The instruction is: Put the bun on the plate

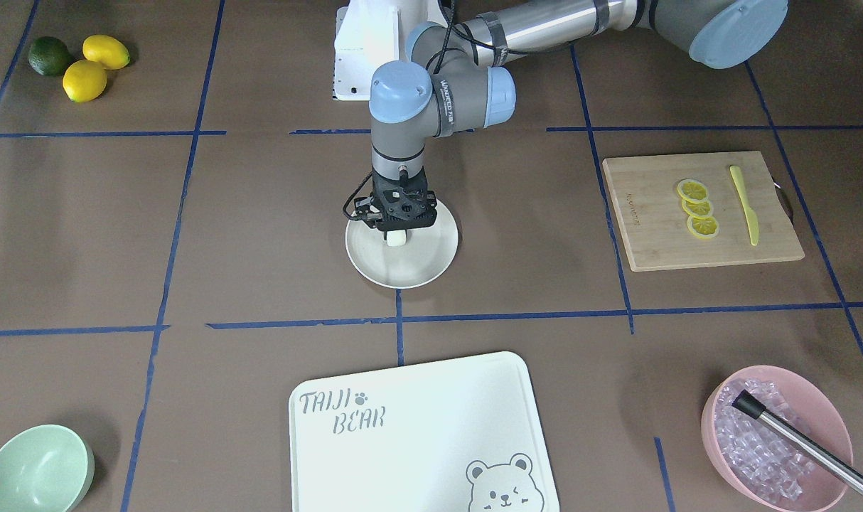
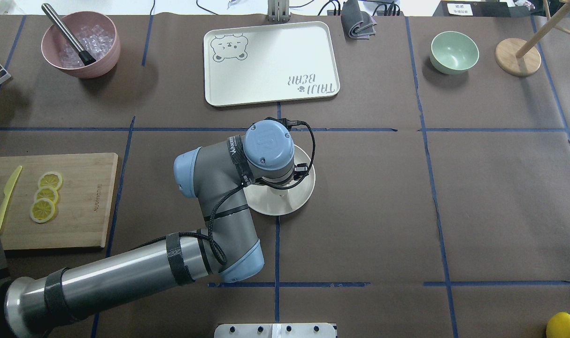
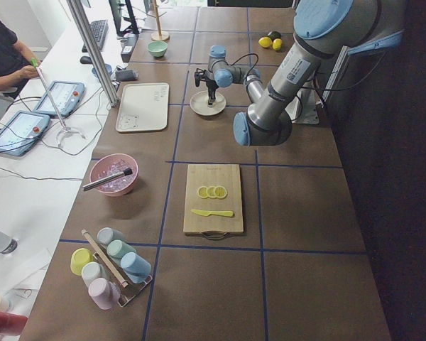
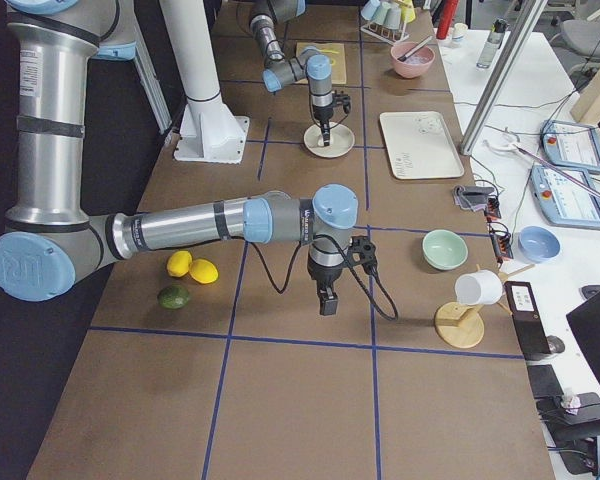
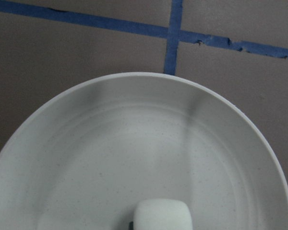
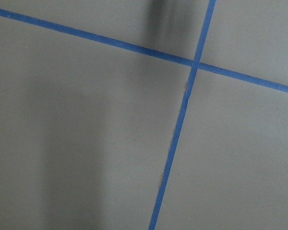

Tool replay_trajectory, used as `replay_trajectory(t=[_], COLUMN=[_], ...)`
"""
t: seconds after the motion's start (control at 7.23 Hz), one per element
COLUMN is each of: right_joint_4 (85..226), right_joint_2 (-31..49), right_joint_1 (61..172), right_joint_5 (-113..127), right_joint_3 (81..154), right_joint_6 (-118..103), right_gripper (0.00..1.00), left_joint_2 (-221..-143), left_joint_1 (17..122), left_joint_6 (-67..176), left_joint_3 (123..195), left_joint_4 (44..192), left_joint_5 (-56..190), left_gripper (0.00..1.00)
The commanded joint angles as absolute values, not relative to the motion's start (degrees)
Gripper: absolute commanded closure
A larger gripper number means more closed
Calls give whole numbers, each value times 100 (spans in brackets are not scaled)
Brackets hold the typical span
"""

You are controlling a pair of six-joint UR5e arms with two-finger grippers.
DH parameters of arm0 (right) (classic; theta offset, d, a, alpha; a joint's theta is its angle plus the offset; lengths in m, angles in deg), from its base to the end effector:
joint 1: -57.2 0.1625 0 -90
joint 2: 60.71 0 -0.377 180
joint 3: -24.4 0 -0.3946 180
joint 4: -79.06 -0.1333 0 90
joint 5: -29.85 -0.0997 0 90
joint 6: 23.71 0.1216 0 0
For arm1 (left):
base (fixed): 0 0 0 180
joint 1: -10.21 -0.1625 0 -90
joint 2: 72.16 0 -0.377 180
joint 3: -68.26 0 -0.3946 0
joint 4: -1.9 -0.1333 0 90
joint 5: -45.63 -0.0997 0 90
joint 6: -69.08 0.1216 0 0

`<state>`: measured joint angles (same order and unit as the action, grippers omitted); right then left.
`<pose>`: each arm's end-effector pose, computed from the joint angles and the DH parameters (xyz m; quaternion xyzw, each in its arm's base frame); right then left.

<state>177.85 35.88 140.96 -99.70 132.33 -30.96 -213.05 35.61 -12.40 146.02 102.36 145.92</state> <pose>0.0069 -0.4508 0.5487 0.0239 -0.3380 -0.1180 0.9334 0.6354 -0.4252 0.1568 0.0427 0.4197 -0.0961 0.9016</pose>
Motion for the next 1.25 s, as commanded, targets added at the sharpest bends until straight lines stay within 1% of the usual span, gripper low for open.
replay_trajectory(t=[0.0,0.14,0.28,0.42,0.55,0.69,0.83,0.97,1.11], right_joint_4=[17785,17785,17785,17785,17785,17785,17794,17794,17785], right_joint_2=[3588,3588,3588,3588,3588,3580,3579,3571,3571], right_joint_1=[14095,14095,14095,14095,14095,14095,14095,14095,14095], right_joint_5=[-9970,-9979,-9979,-9979,-9979,-9970,-9979,-9979,-9988], right_joint_3=[13233,13233,13233,13233,13233,13233,13233,13233,13224], right_joint_6=[-3092,-3092,-3092,-3092,-3092,-3092,-3092,-3100,-3100], right_gripper=[0,0,0,0,0,0,0,0,0], left_joint_2=[-21288,-21287,-21287,-21287,-21287,-21287,-21227,-21008,-20519], left_joint_1=[3561,3561,3561,3561,3561,3561,3595,3744,3911], left_joint_6=[-1240,-1240,-1240,-1240,-1205,-1205,-1205,-1100,-159], left_joint_3=[14595,14595,14604,14622,14630,14700,15049,15775,16809], left_joint_4=[10236,10227,10218,10218,10227,10192,10148,9539,8758], left_joint_5=[14583,14583,14574,14496,14321,14328,14345,14363,14502], left_gripper=[59,54,40,12,1,1,1,1,1])
